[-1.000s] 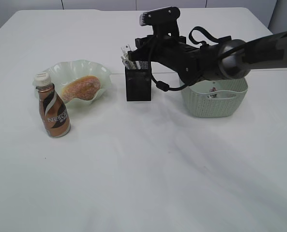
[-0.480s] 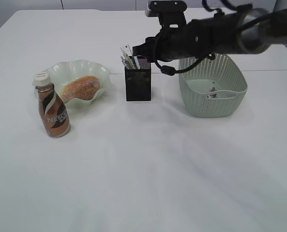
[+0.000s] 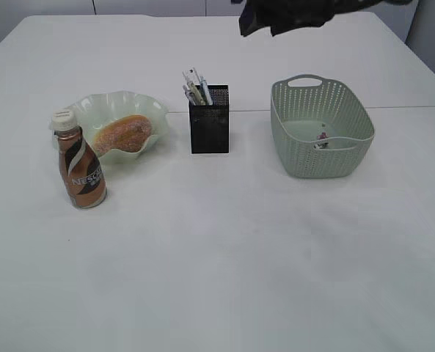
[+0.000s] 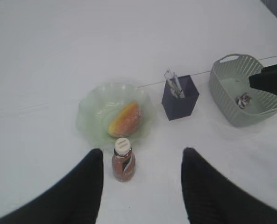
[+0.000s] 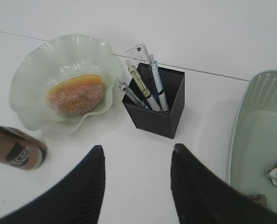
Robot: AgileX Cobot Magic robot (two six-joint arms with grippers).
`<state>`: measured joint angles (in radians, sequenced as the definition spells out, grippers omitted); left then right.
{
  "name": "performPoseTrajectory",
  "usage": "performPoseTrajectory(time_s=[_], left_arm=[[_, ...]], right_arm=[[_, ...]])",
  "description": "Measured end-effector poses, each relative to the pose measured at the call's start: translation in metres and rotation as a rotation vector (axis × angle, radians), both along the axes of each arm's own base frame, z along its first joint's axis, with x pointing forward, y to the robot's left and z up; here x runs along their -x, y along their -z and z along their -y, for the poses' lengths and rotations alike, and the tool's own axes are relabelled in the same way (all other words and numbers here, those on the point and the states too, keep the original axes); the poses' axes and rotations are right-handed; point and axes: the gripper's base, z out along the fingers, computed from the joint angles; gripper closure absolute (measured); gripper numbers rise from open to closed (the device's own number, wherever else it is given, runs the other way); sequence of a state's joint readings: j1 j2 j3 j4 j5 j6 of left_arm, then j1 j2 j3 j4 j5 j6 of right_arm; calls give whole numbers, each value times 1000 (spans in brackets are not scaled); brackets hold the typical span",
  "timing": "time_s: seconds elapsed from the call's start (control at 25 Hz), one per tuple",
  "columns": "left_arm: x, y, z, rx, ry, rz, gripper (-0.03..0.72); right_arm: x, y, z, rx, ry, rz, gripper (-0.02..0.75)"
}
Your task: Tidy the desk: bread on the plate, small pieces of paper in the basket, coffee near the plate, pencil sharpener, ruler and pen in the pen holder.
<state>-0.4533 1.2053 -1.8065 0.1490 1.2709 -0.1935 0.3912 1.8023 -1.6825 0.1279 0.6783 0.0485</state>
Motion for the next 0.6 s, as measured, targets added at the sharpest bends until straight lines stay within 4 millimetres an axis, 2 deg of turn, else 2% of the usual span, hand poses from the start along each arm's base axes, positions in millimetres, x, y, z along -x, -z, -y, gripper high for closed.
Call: performPoseTrajectory(time_s=[0.28,0.44,0.6], left_arm=[[56,-24,-26,70,18,131,279],[101,-36,-45,128,43,225,278],[140,-33,-58,187,90,271,281]], right_arm=[[64,-61,22,21,-42,-68,331],[91,-78,33,44,-61,-120,330],[100,-78,36,70,-72,-180,330]])
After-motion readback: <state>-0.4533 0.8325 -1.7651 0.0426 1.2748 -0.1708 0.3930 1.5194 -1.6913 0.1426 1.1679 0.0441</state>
